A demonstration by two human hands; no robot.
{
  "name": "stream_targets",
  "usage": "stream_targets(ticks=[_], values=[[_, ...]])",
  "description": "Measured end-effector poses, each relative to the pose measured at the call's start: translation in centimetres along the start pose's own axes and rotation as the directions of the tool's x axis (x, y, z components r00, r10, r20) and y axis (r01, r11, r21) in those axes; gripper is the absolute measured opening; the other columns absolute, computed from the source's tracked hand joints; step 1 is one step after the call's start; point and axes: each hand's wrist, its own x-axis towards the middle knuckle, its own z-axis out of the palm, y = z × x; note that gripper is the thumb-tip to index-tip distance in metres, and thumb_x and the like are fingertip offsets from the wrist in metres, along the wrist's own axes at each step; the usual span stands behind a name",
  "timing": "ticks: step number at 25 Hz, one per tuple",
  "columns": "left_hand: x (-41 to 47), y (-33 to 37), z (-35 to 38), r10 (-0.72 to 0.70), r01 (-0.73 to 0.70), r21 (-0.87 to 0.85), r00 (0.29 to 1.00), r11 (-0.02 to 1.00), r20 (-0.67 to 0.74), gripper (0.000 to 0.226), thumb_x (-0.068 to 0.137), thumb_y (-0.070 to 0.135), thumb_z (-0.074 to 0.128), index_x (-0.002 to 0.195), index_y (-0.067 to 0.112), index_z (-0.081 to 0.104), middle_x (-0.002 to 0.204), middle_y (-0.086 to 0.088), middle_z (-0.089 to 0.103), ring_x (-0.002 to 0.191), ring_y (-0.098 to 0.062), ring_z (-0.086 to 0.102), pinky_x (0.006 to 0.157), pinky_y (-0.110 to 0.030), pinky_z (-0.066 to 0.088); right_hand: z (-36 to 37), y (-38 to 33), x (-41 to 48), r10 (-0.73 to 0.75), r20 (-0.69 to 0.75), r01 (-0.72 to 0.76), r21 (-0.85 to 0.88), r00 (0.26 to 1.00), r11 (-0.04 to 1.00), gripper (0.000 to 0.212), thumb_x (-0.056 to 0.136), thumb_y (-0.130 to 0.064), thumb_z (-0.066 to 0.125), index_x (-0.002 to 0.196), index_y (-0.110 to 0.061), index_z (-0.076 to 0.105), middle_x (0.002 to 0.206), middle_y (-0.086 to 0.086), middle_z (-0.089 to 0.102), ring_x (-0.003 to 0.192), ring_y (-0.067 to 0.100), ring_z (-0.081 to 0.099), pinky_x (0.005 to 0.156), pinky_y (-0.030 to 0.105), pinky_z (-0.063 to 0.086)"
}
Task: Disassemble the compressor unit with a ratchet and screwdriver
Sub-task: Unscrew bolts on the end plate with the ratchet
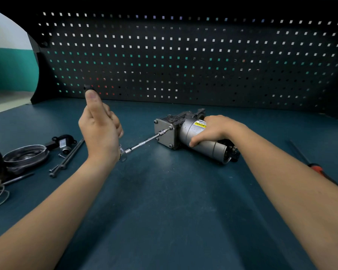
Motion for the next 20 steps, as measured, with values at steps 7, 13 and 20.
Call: stream_targets(ticks=[7,13,20], values=[[-2.2,-0.2,0.4,0.351,-0.455,0.233,0.857,0.86,0.378,0.036,0.081,0.042,0.038,0.059,0.016,0.028,0.046,0.0,0.035,0.045,-0.014,0.029,0.044,-0.025,0.029,0.1,0.1,-0.1,-0.016,-0.023,0.015,-0.005,1.0,1.0,0.081,0.051,-0.068,0.069,0.113,-0.02,0.05,0.101,-0.002,0.05,0.091,0.021,0.051,0.067,0.03,0.043],[-2.6,-0.6,0.2,0.478,-0.685,0.262,0.684,0.68,0.551,0.036,0.084,0.041,0.041,0.066,0.01,0.039,0.058,-0.008,0.033,0.052,-0.015,0.024,0.046,-0.02,0.027,0.1,0.1,0.0,-0.013,-0.024,0.013,-0.018,1.0,1.0,0.077,0.049,-0.07,0.068,0.106,-0.022,0.049,0.097,-0.002,0.05,0.088,0.021,0.051,0.061,0.029,0.039],[-0.2,-0.2,1.6,0.381,-0.442,0.256,0.889,0.86,0.254,0.059,0.078,0.08,0.033,0.058,0.025,0.024,0.05,0.004,0.024,0.047,-0.014,0.022,0.044,-0.031,0.019,0.1,-0.2,-0.3,0.021,-0.059,-0.023,-0.026,0.998,0.999,0.068,0.053,-0.069,0.068,0.095,-0.023,0.042,0.094,-0.002,0.047,0.085,0.021,0.048,0.054,0.027,0.033]])
